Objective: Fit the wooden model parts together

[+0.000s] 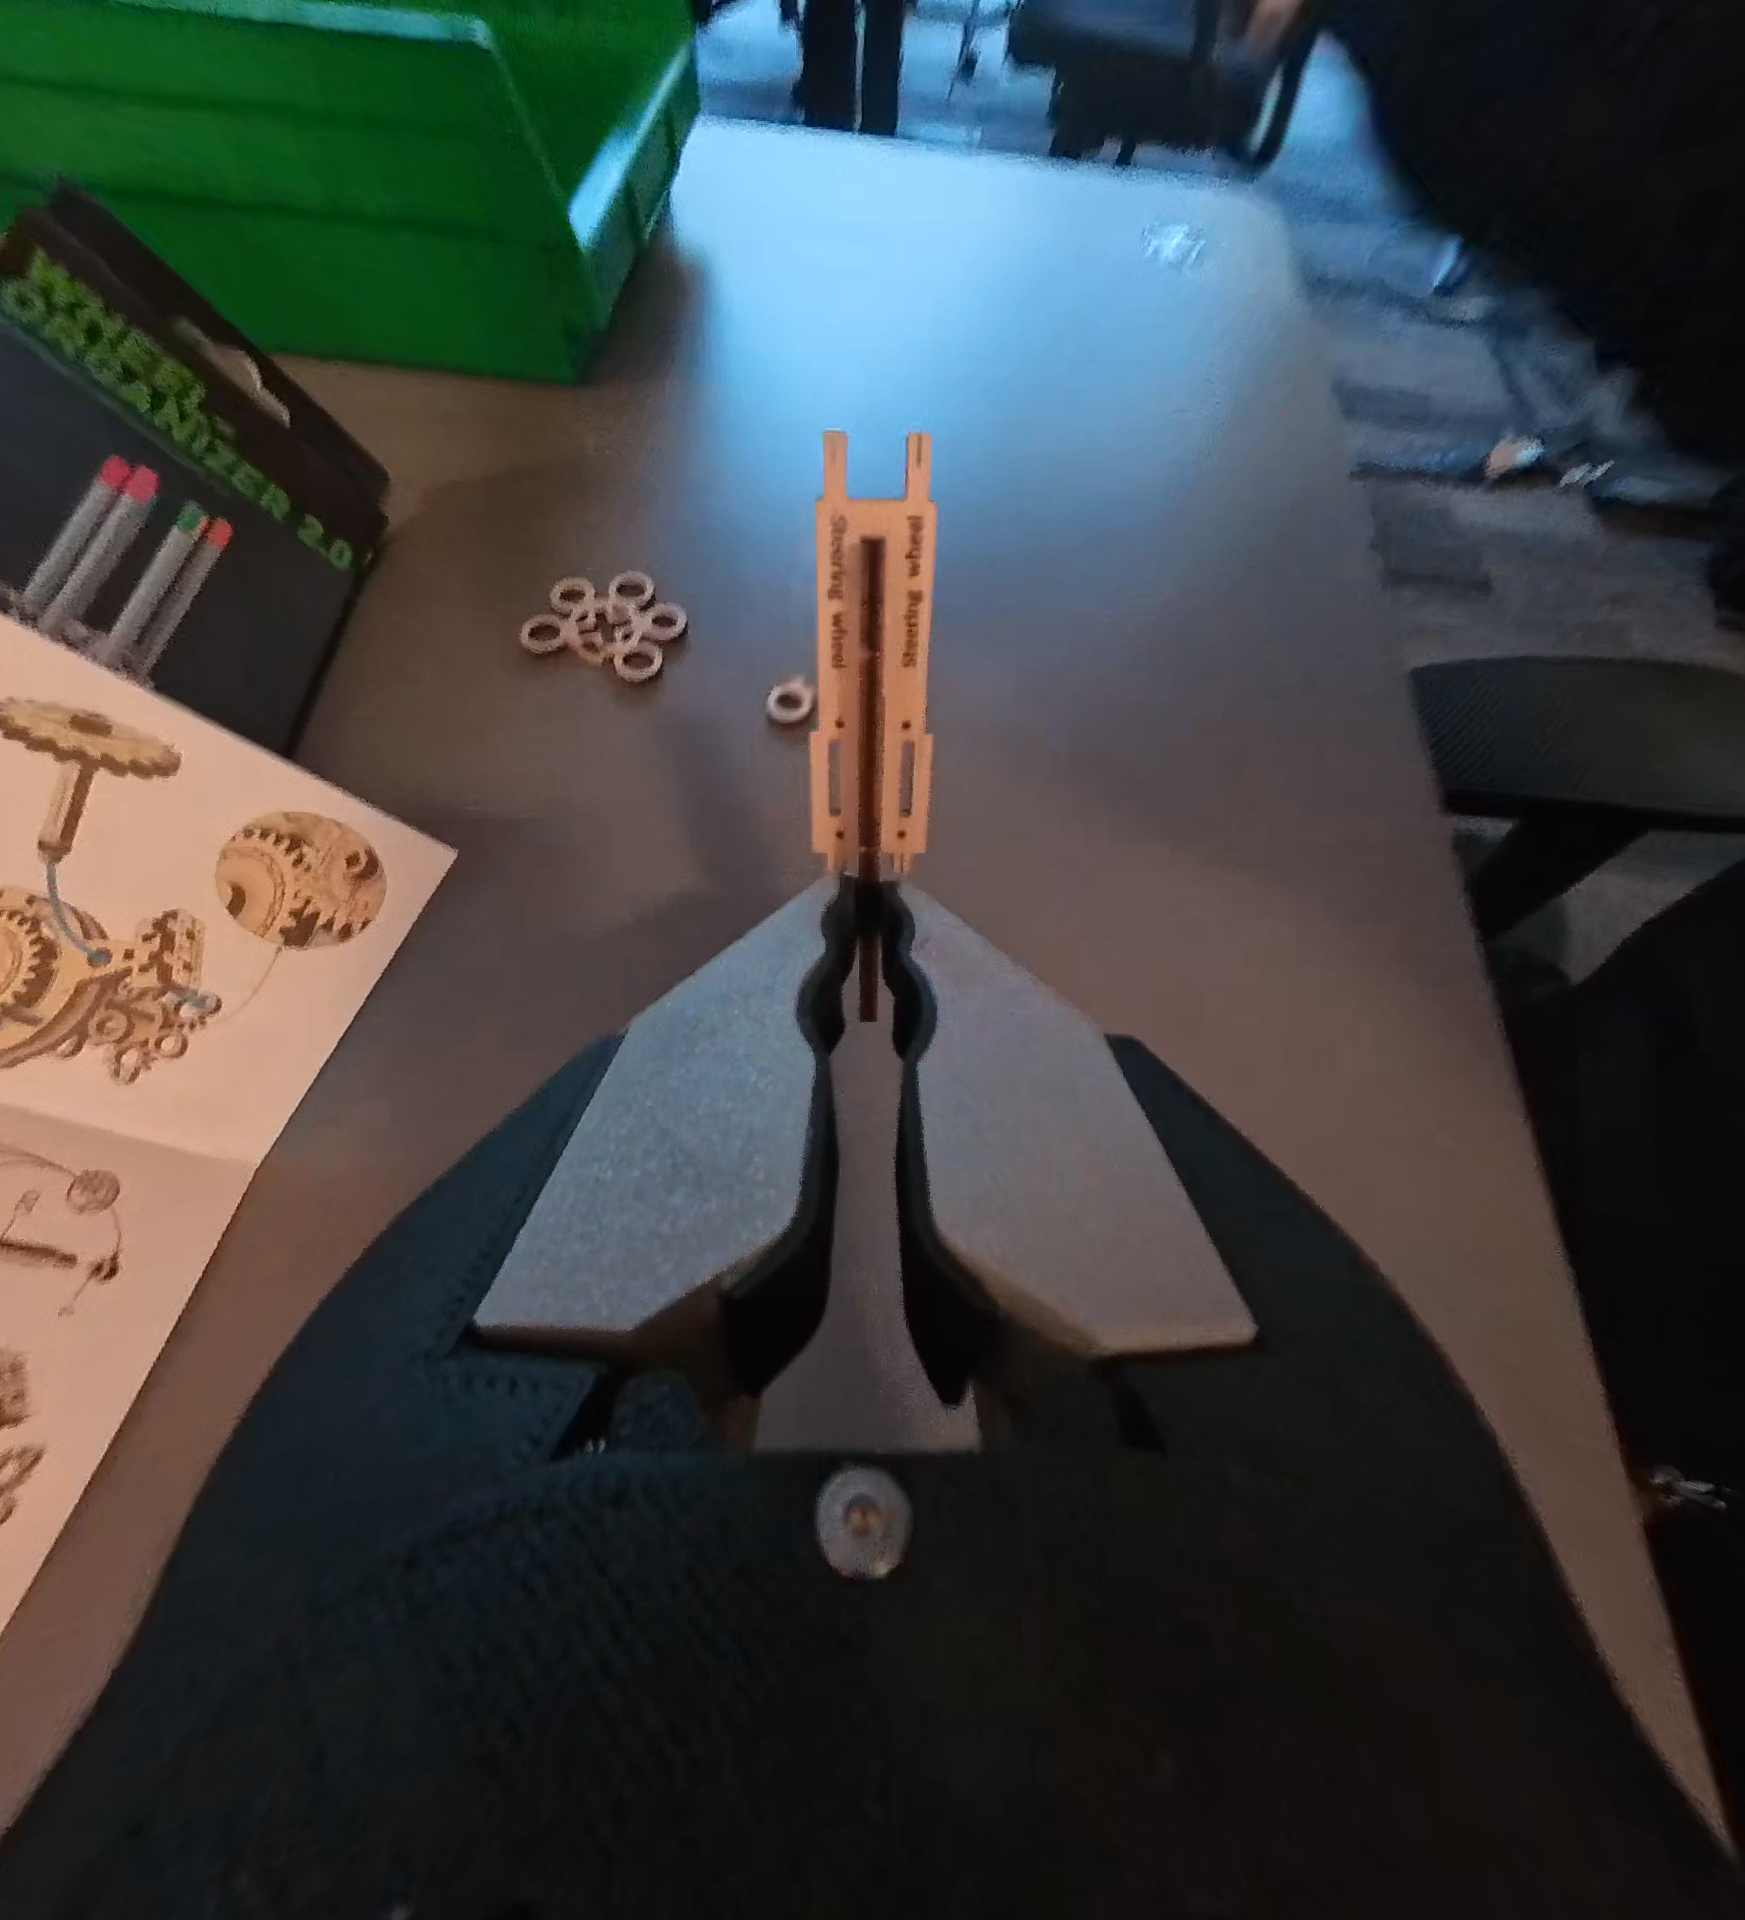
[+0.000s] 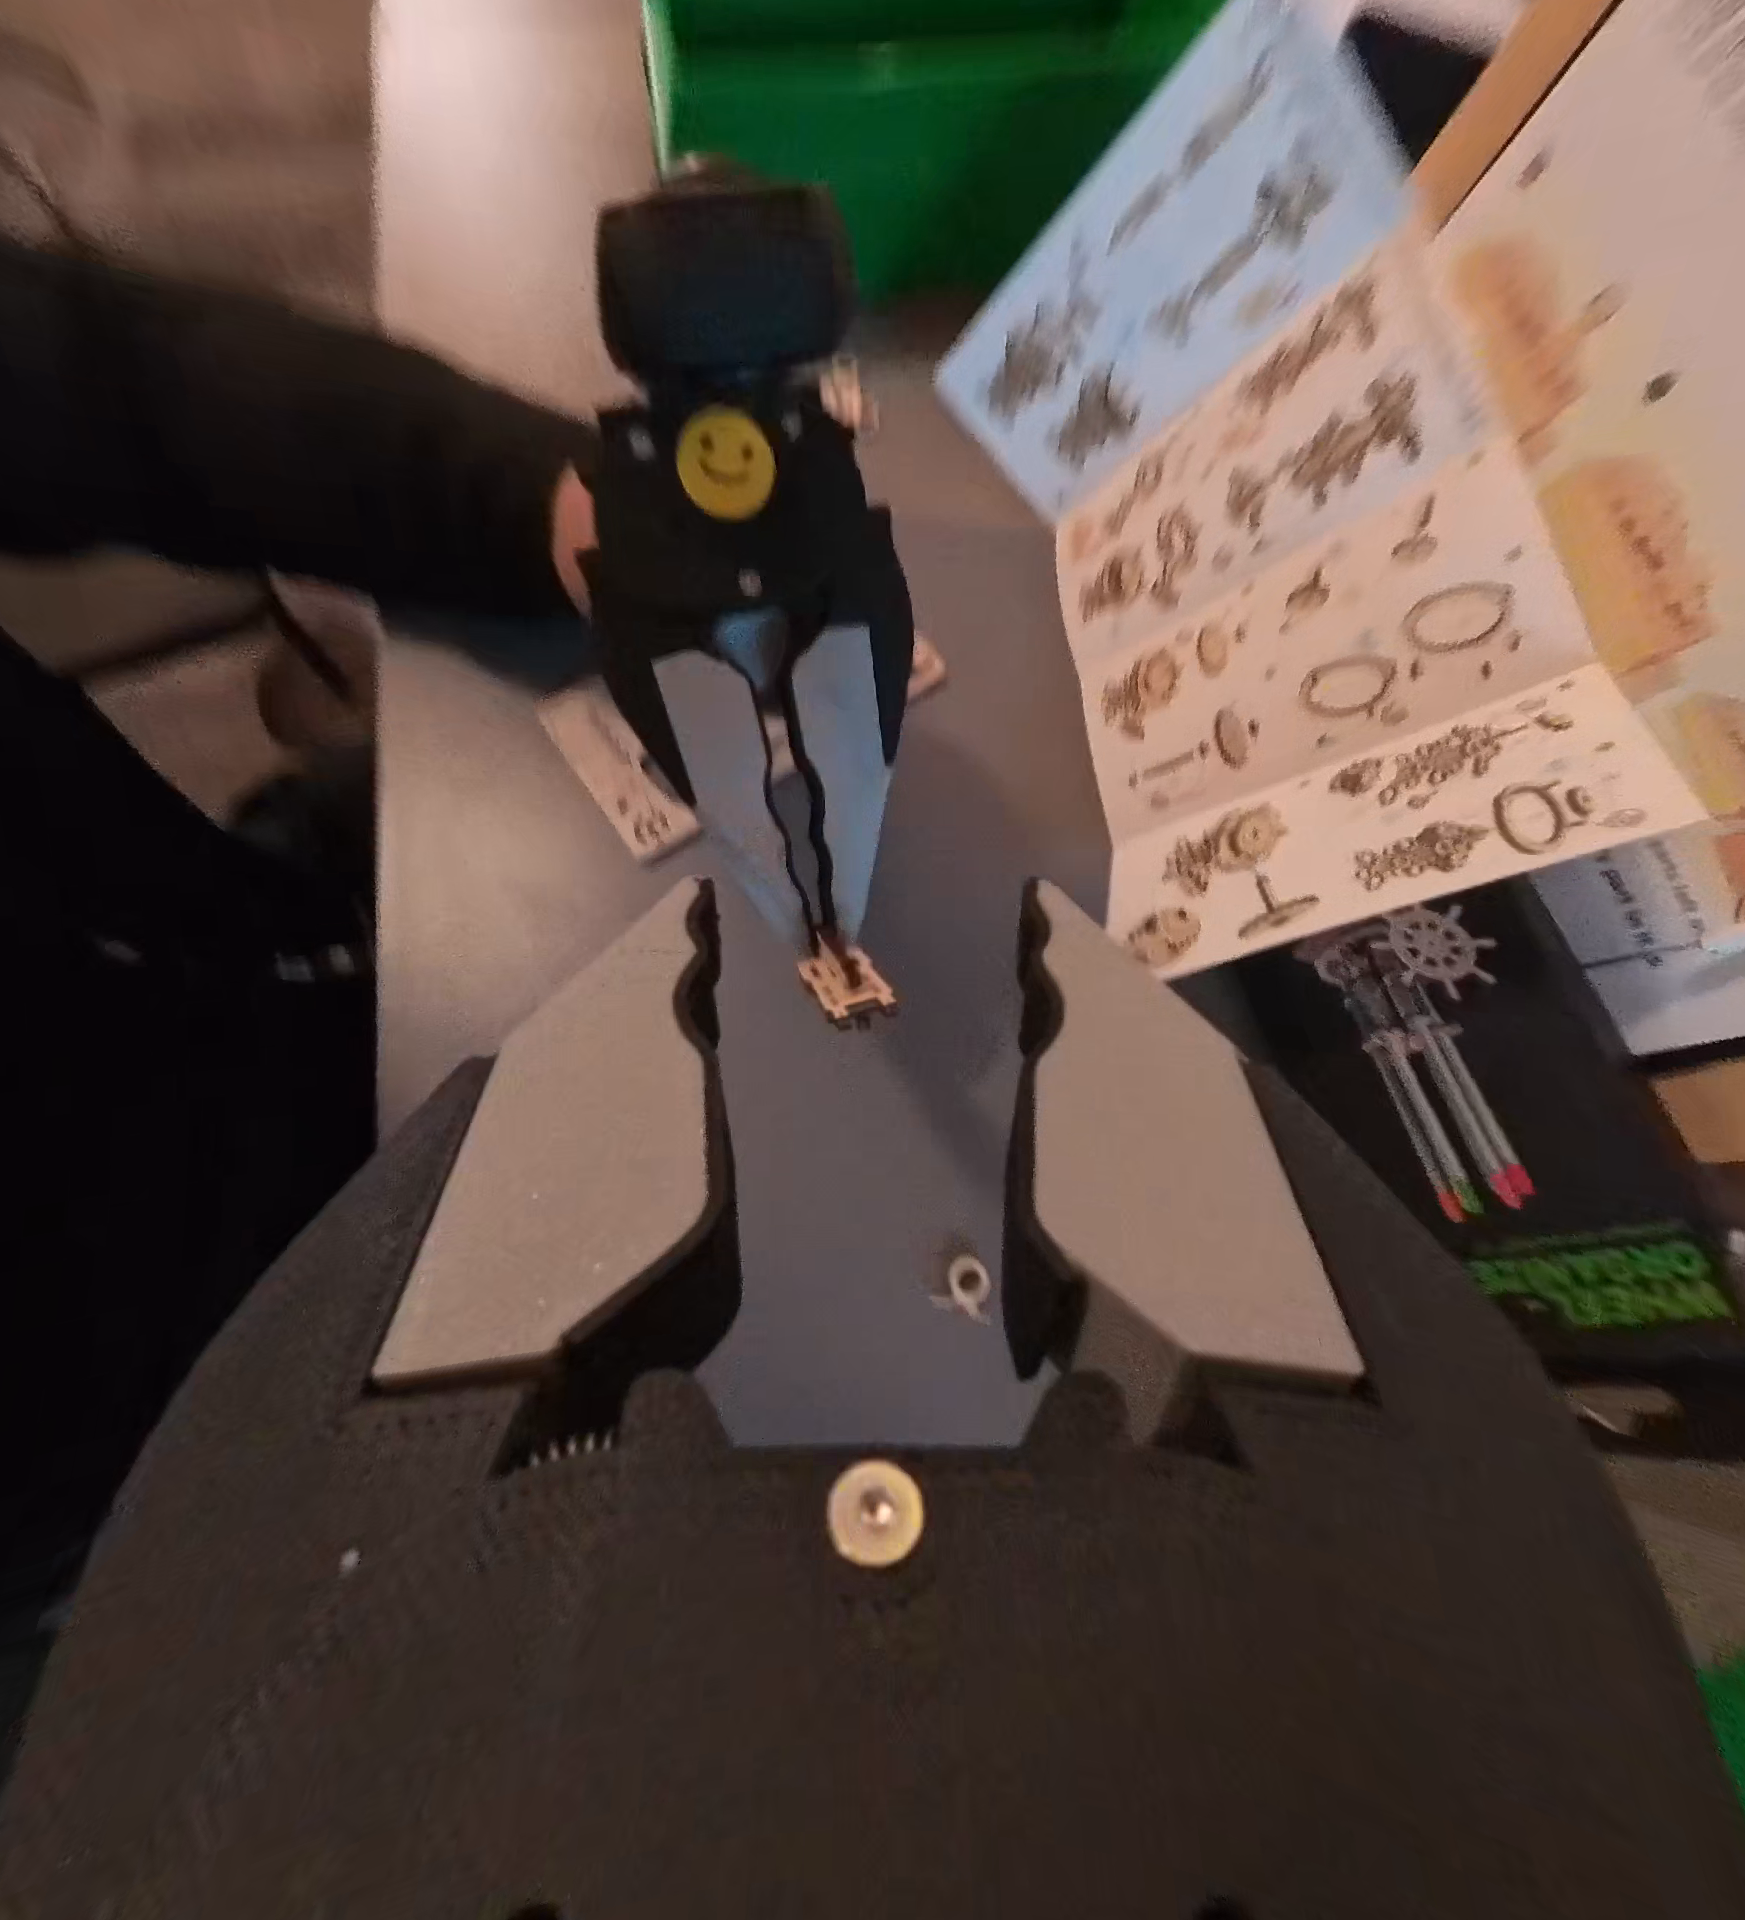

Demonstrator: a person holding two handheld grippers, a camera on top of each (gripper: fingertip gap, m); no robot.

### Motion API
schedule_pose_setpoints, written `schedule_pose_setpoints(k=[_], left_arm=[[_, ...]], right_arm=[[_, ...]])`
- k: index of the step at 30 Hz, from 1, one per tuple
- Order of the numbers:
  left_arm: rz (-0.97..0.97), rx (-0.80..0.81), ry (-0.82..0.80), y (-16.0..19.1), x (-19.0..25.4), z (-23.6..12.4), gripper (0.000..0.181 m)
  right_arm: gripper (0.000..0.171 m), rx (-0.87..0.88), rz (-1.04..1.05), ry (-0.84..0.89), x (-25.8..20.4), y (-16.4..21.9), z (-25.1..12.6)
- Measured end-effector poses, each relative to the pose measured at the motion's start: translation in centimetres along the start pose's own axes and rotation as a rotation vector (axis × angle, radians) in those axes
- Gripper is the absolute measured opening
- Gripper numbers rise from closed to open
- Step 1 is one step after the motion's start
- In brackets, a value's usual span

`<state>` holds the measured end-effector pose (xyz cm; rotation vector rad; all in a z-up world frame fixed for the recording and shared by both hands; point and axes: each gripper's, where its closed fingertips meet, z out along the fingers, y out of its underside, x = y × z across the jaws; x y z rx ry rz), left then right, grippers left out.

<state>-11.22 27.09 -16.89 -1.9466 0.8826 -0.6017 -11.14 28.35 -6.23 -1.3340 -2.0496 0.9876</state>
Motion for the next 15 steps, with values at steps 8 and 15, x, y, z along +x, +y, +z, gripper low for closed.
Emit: schedule_pose_setpoints(k=[8, 15], left_arm=[[-0.151, 0.245, 0.166, -3.3, 0.9, -1.3, 0.001], [-0.204, 0.325, 0.173, -4.1, 0.1, -1.8, 0.001]], right_arm=[[0.048, 0.44, 0.225, -0.1, 0.6, 1.4, -0.6], [0.015, 0.497, 0.285, -0.111, 1.0, 1.9, 1.2]])
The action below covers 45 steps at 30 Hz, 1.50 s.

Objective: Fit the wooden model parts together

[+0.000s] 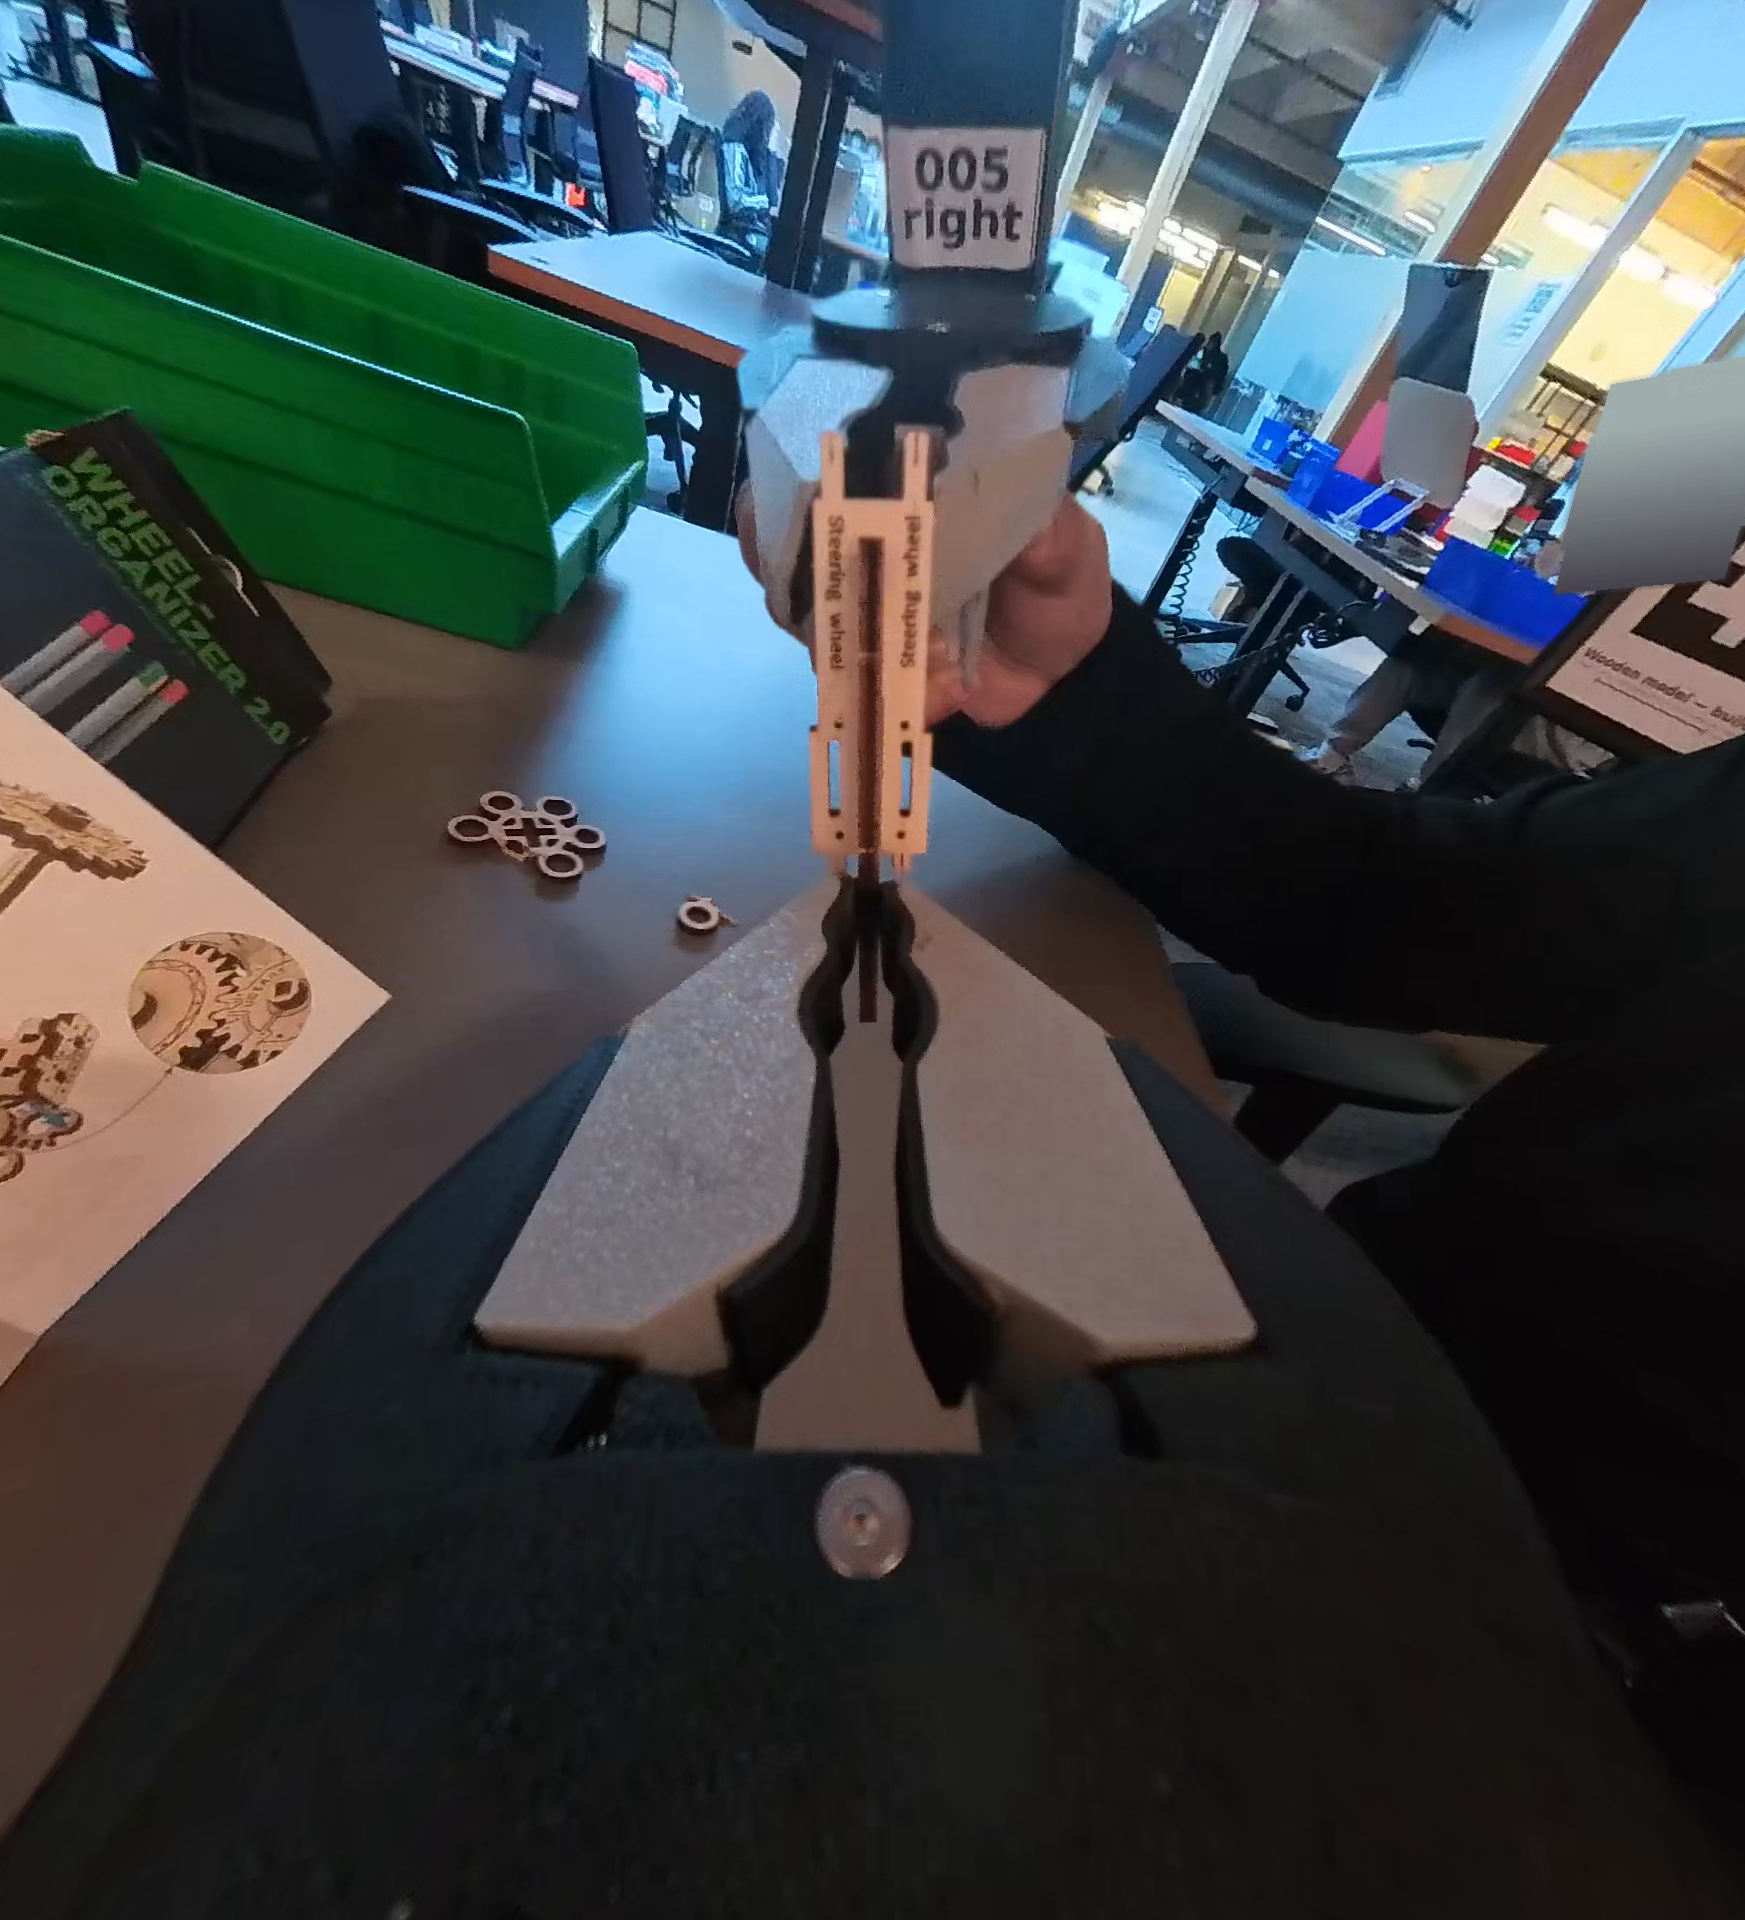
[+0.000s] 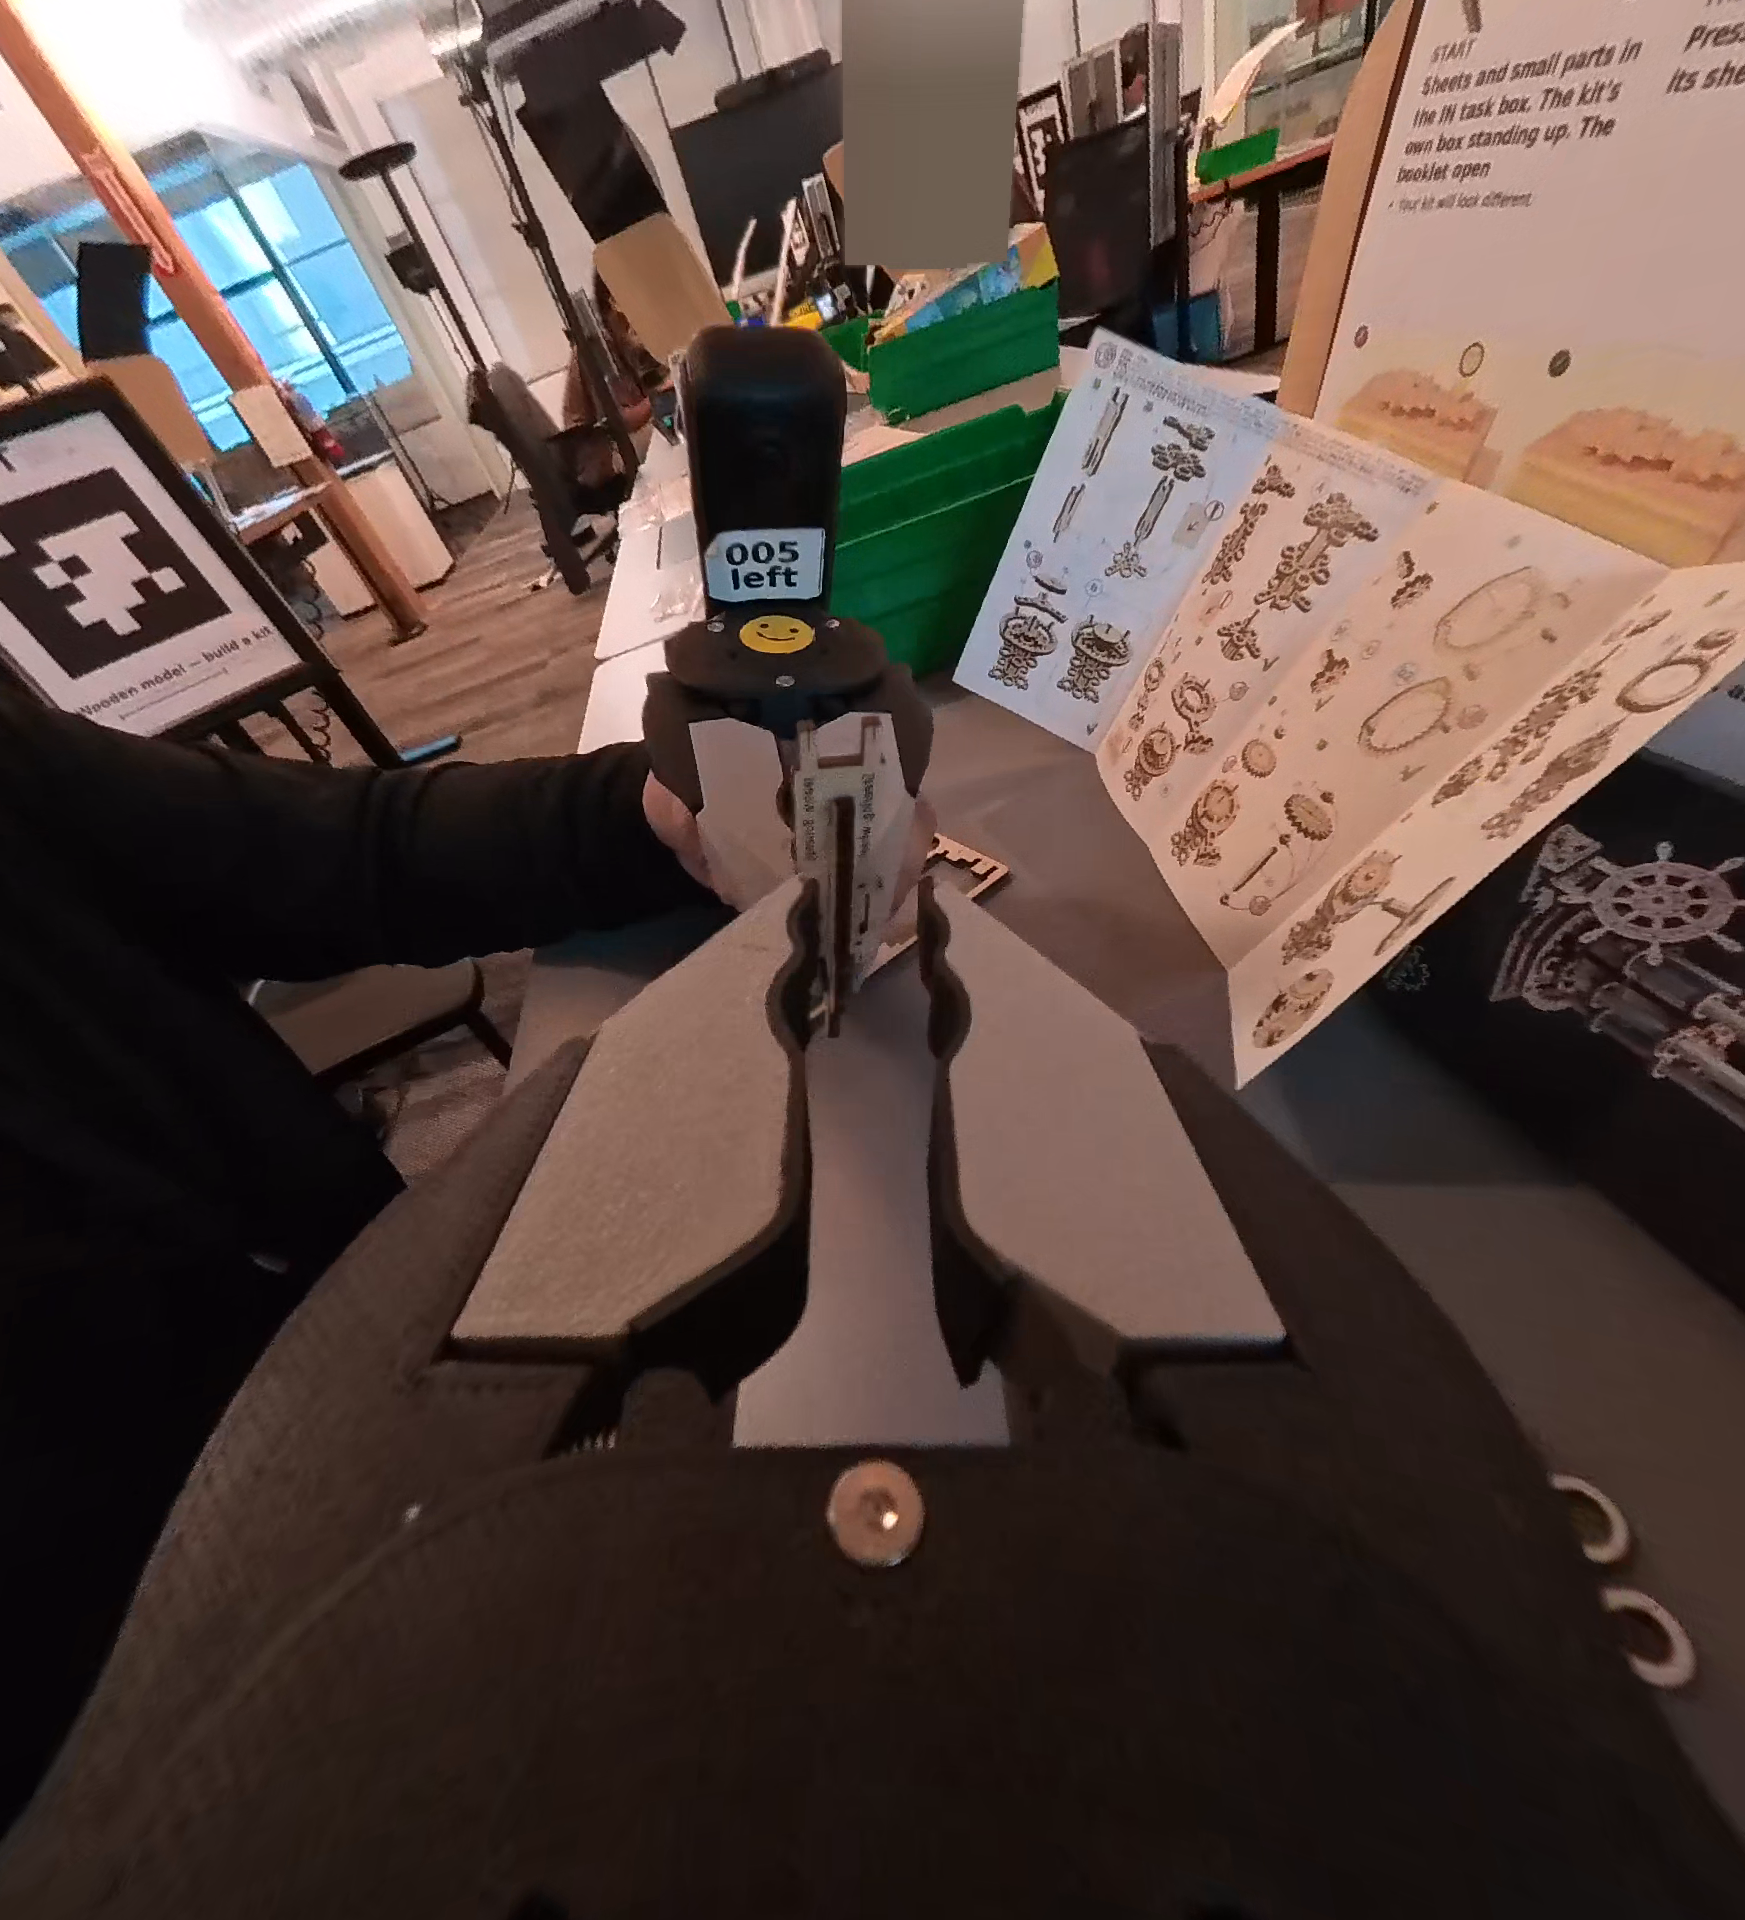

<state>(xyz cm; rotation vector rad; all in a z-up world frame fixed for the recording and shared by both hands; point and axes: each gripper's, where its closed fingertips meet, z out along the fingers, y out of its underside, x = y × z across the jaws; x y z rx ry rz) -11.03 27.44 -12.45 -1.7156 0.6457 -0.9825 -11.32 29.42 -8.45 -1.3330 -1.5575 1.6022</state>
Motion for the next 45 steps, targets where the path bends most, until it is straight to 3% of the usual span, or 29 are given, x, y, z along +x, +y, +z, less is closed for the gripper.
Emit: schedule_pose_setpoints(k=[6, 11, 24, 28, 32, 35, 38, 41, 45], left_arm=[[-0.001, -0.001, 0.007, 0.0, 0.2, 0.3, 0.001], [-0.001, 0.0, 0.011, 0.0, 0.4, 0.3, 0.001], [-0.044, -0.067, 0.025, 1.0, 0.2, 0.1, 0.002], [0.042, -0.208, -0.054, 3.2, -0.8, 0.3, 0.02], [0.042, -0.165, -0.019, 2.3, 0.0, 0.4, 0.021], [0.027, -0.147, -0.015, 1.8, 0.1, 0.1, 0.036], [0.017, -0.12, -0.016, 1.3, 0.0, -0.2, 0.04], [0.022, -0.069, -0.018, 0.3, 0.0, -0.4, 0.036], [0.024, -0.001, -0.007, -0.9, 0.1, -1.1, 0.017]], right_arm=[[0.013, -0.029, -0.017, -0.014, -0.5, 0.8, 1.0], [0.0, -0.021, -0.025, -0.037, -0.9, 0.8, 1.2], [0.0, 0.006, -0.08, -0.027, -1.1, 1.1, 1.6], [0.0, 0.028, -0.088, -0.017, -0.9, 0.9, 1.1], [0.0, 0.018, -0.081, -0.013, -0.6, 1.3, 0.9], [0.0, 0.013, -0.082, -0.015, -0.6, 1.5, 0.9], [0.0, 0.008, -0.091, -0.03, -0.9, 1.6, 1.1], [0.0, -0.025, -0.105, -0.045, -1.1, 2.3, 1.3], [0.0, -0.056, -0.126, -0.073, -1.6, 2.9, 1.5]])
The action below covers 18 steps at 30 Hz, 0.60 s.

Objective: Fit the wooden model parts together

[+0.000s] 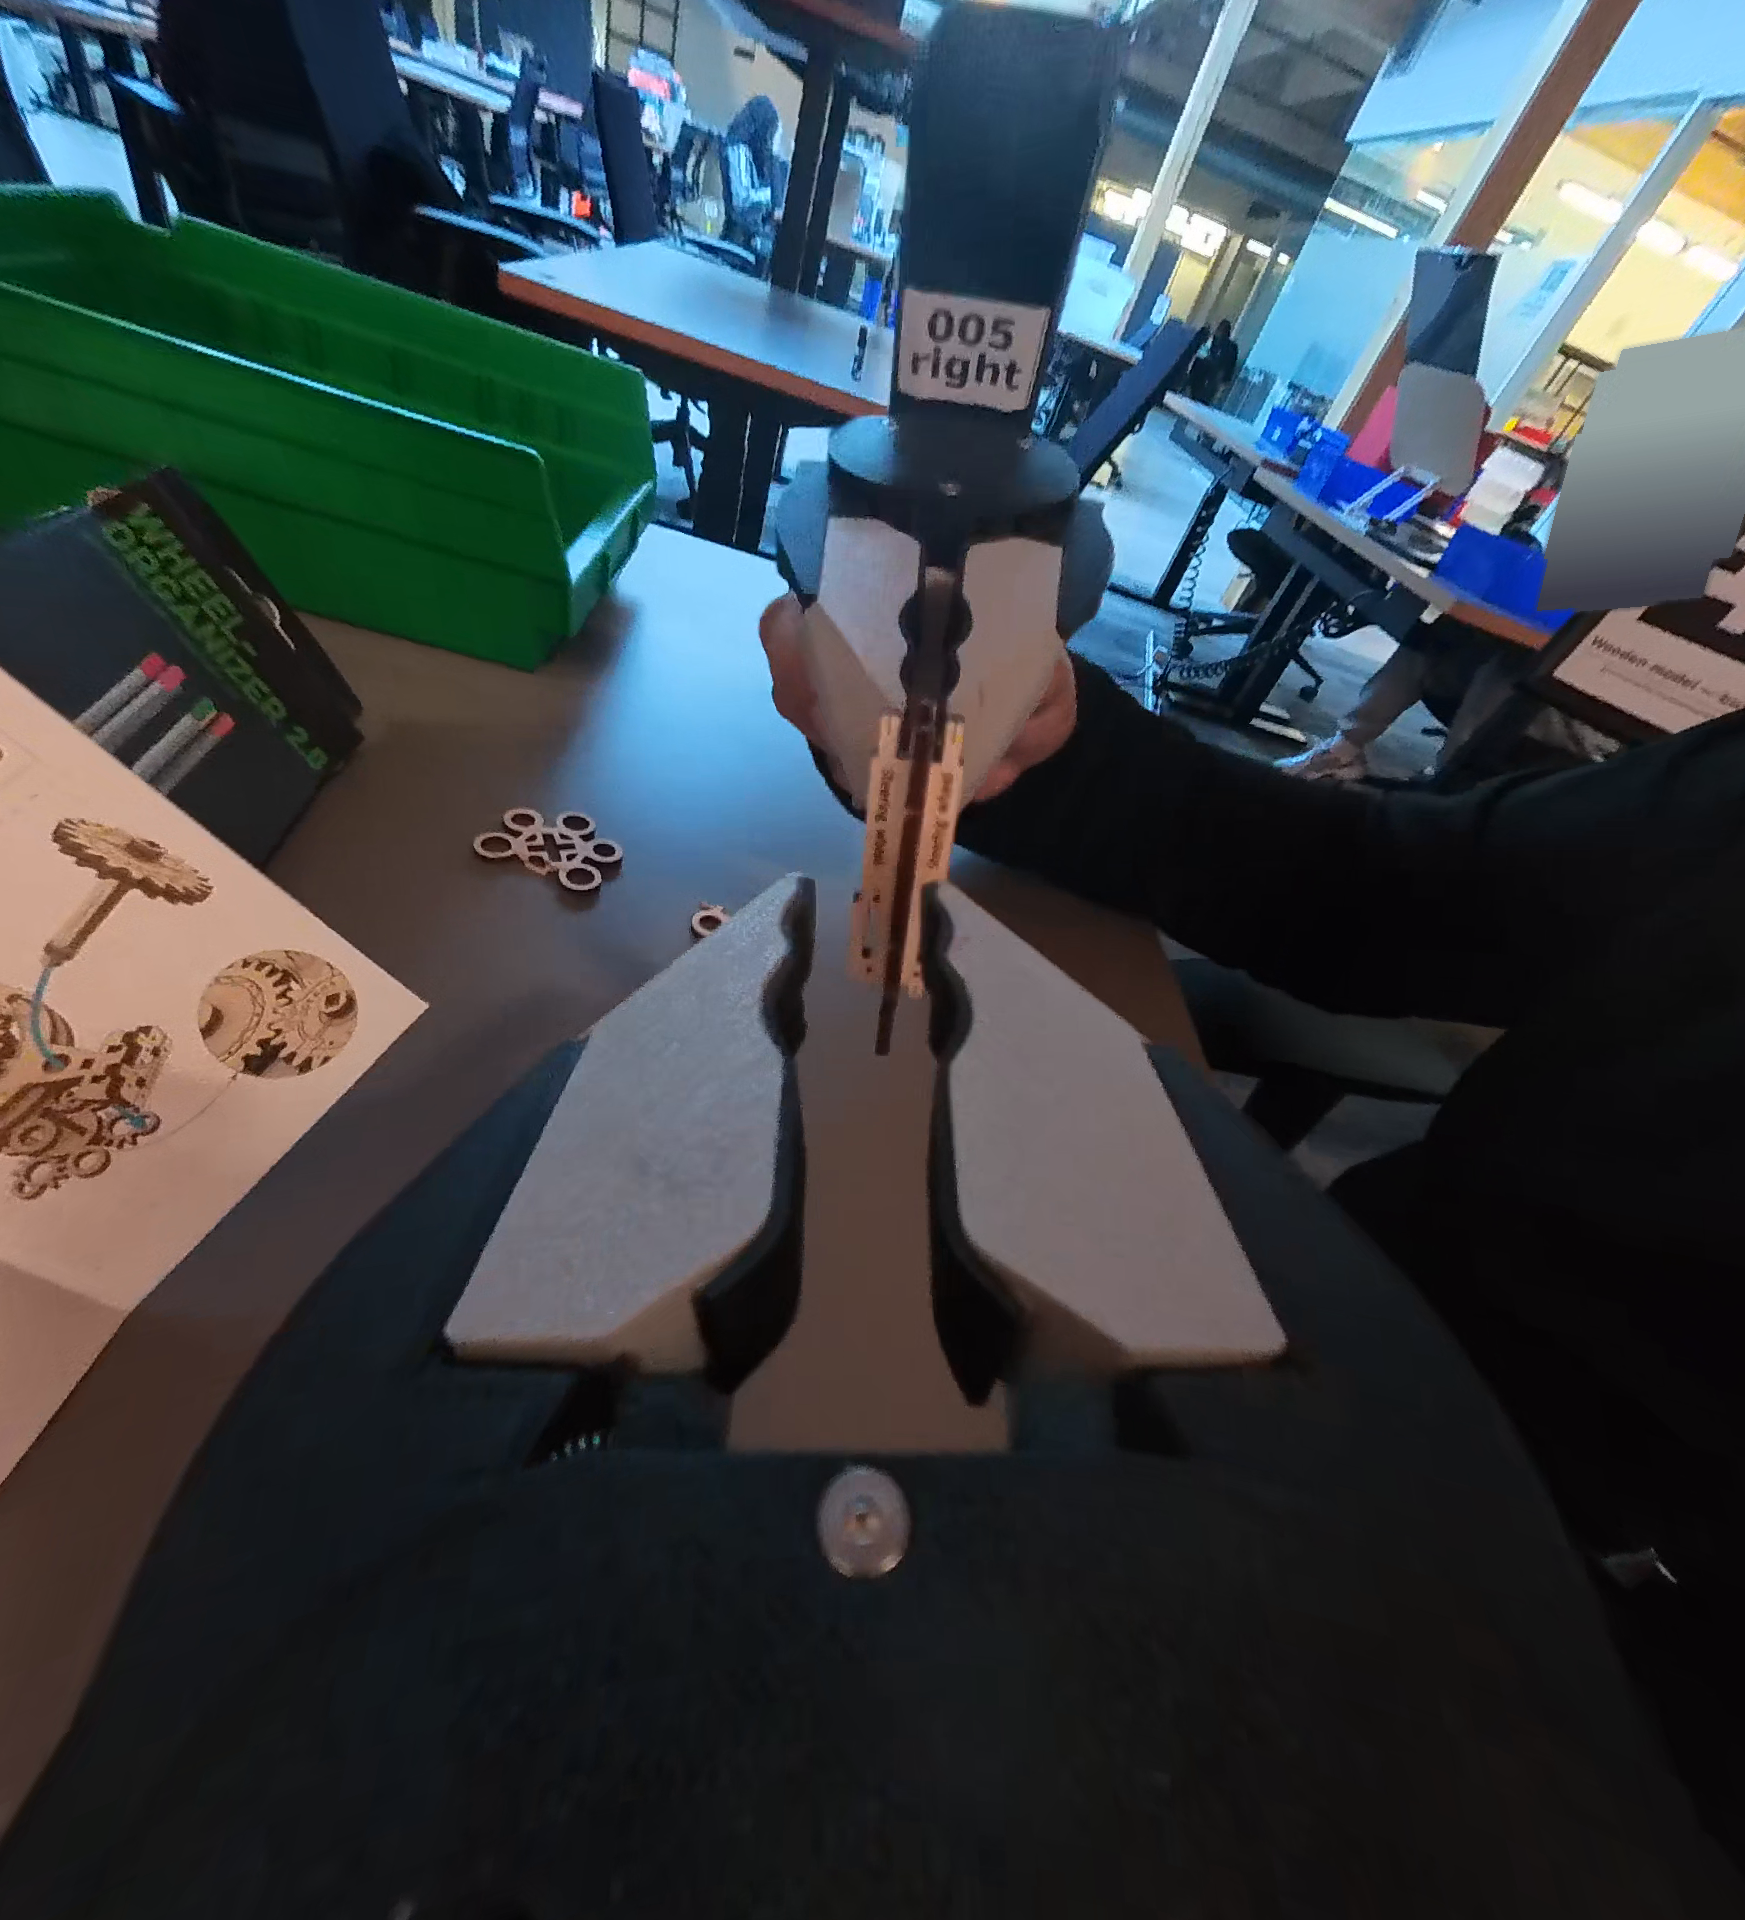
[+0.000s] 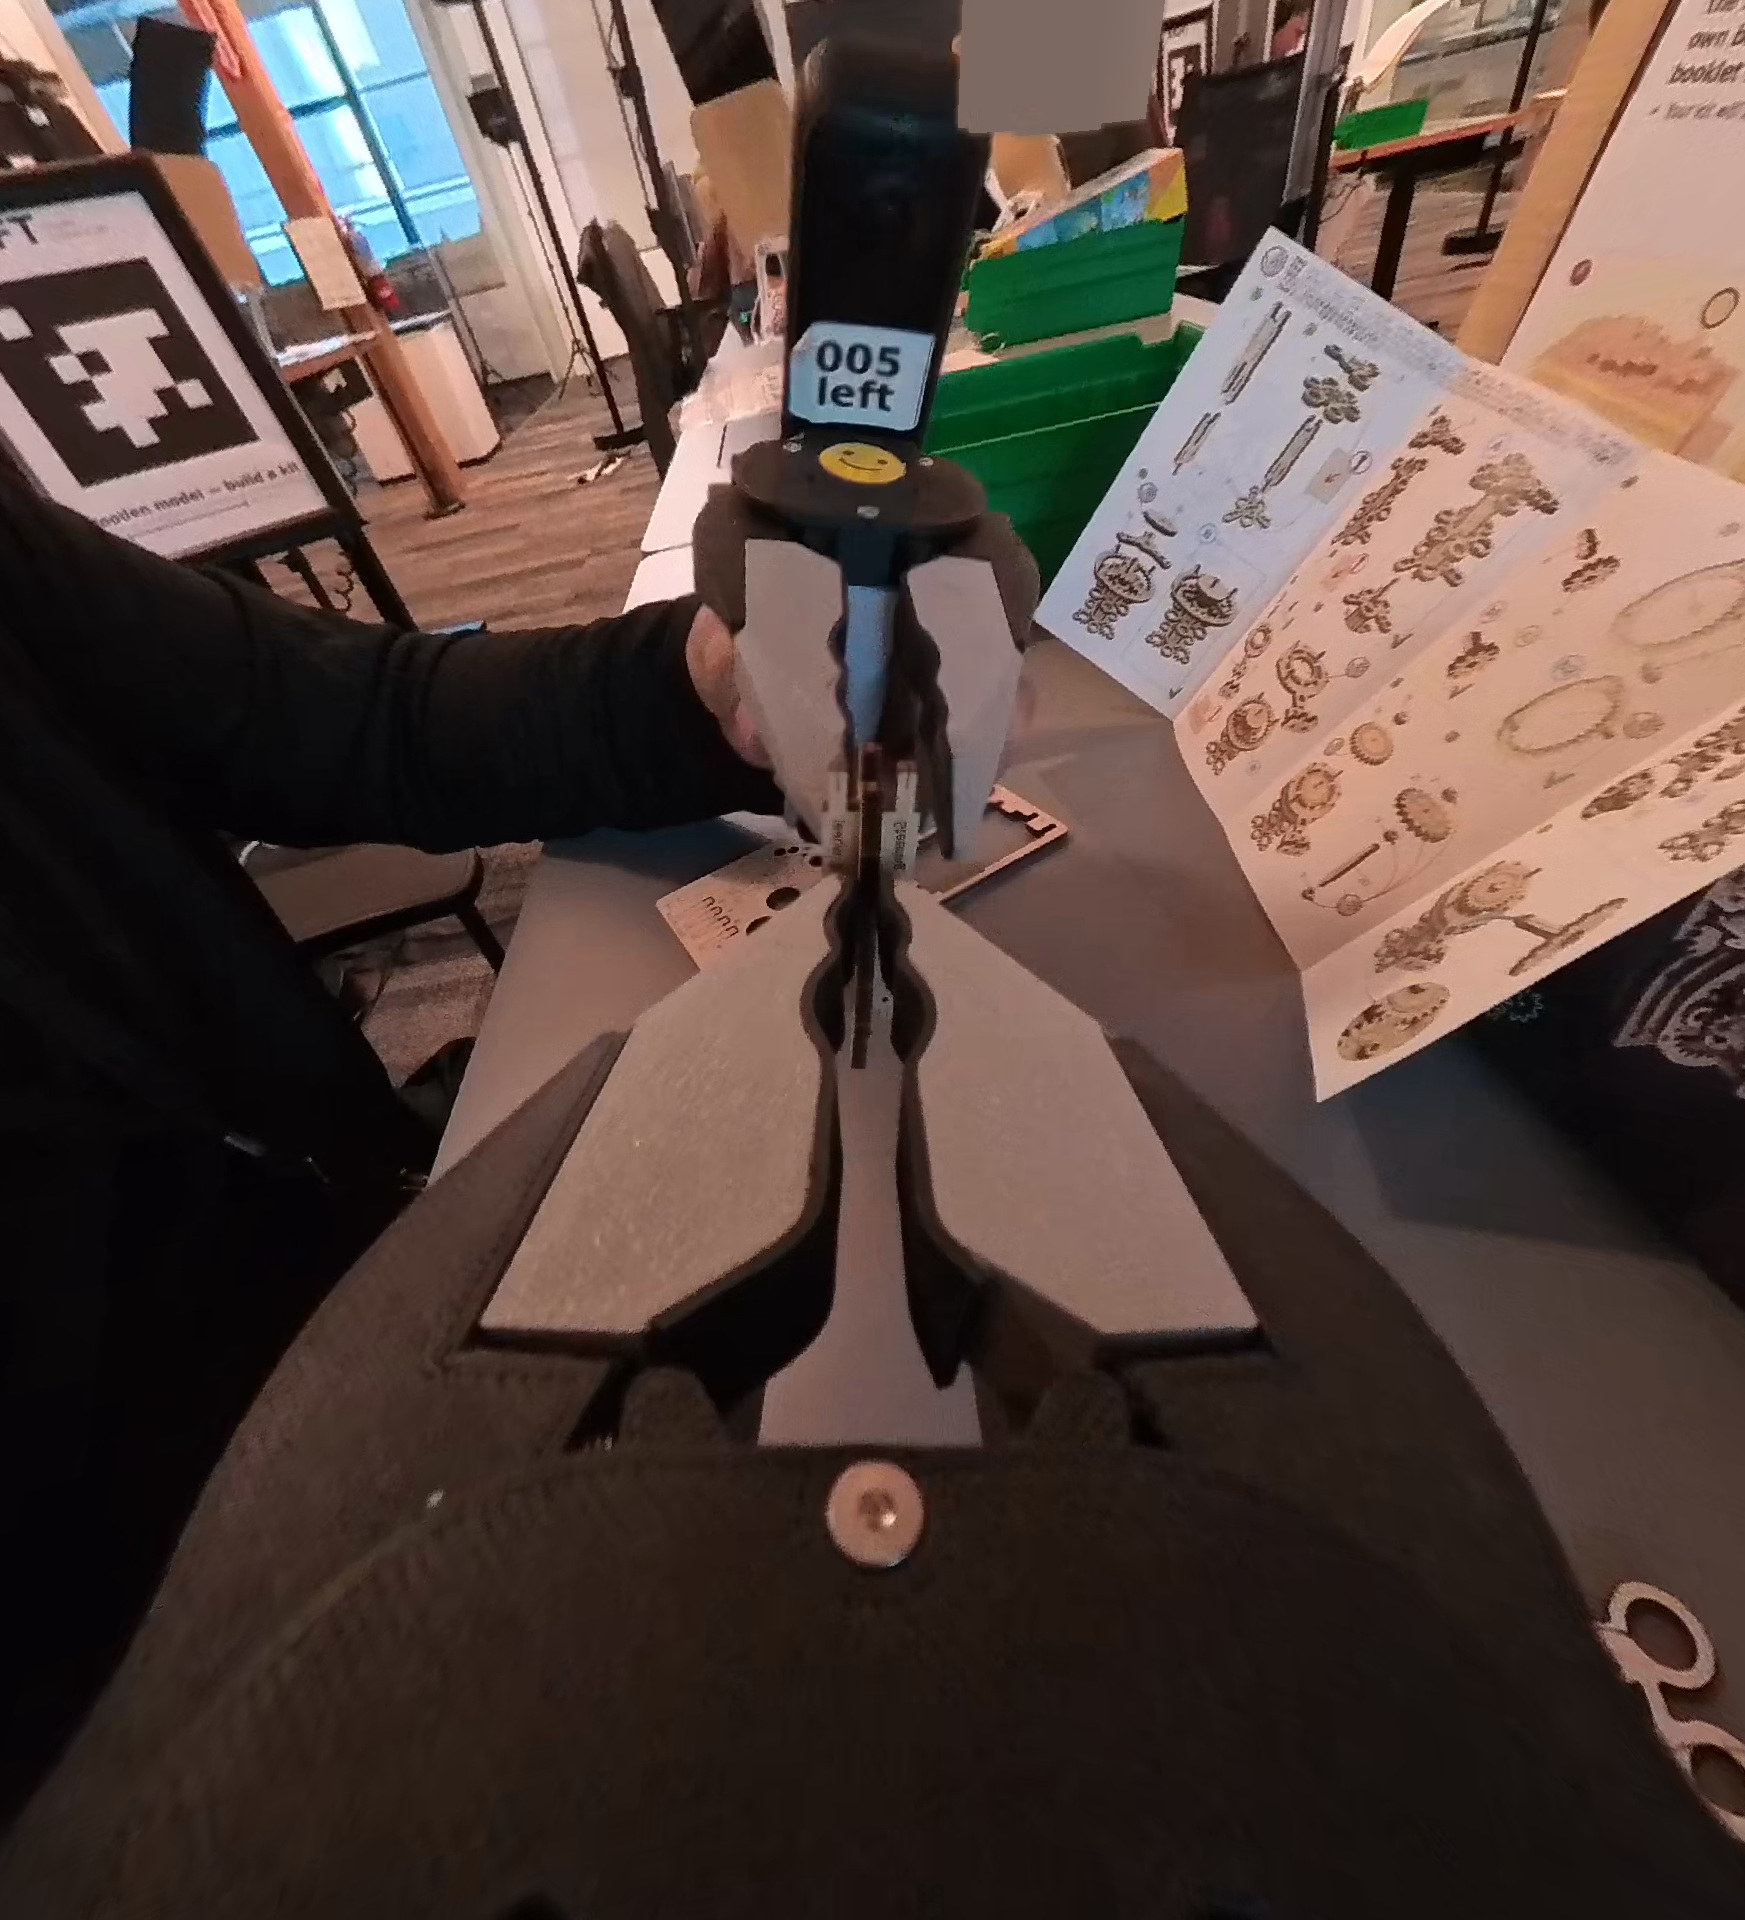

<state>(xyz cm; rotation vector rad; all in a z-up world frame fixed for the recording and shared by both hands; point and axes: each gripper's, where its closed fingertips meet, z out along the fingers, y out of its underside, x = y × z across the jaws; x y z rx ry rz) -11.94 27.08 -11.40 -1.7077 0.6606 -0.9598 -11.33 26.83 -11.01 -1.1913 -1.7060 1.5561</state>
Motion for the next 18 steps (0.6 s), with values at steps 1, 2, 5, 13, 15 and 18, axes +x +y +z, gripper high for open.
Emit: schedule_pose_setpoints(k=[1, 2, 5, 13, 15, 18], left_arm=[[-0.007, 0.007, 0.009, -0.1, 0.1, -0.1, 0.015], [-0.013, 0.004, 0.018, 0.0, 0.2, 0.0, 0.014], [-0.013, -0.022, 0.025, 0.5, 0.4, 0.4, 0.016], [0.02, -0.046, 0.037, 1.0, 0.8, 0.6, 0.001], [0.025, -0.045, 0.035, 1.0, 0.8, 0.7, 0.001], [0.049, -0.048, 0.009, 0.9, 0.7, 0.6, 0.001]], right_arm=[[0.0, -0.001, -0.001, -0.001, 0.0, 0.0, 0.0], [0.0, -0.001, 0.001, -0.003, 0.0, 0.1, 0.1], [0.0, -0.009, 0.002, 0.004, 0.1, 0.2, 0.3], [0.0, -0.021, 0.0, -0.013, -0.1, 0.6, 0.6], [0.0, -0.016, 0.011, -0.019, -0.1, 0.6, 0.6], [0.0, 0.002, 0.028, -0.026, 0.0, 0.5, 0.6]])
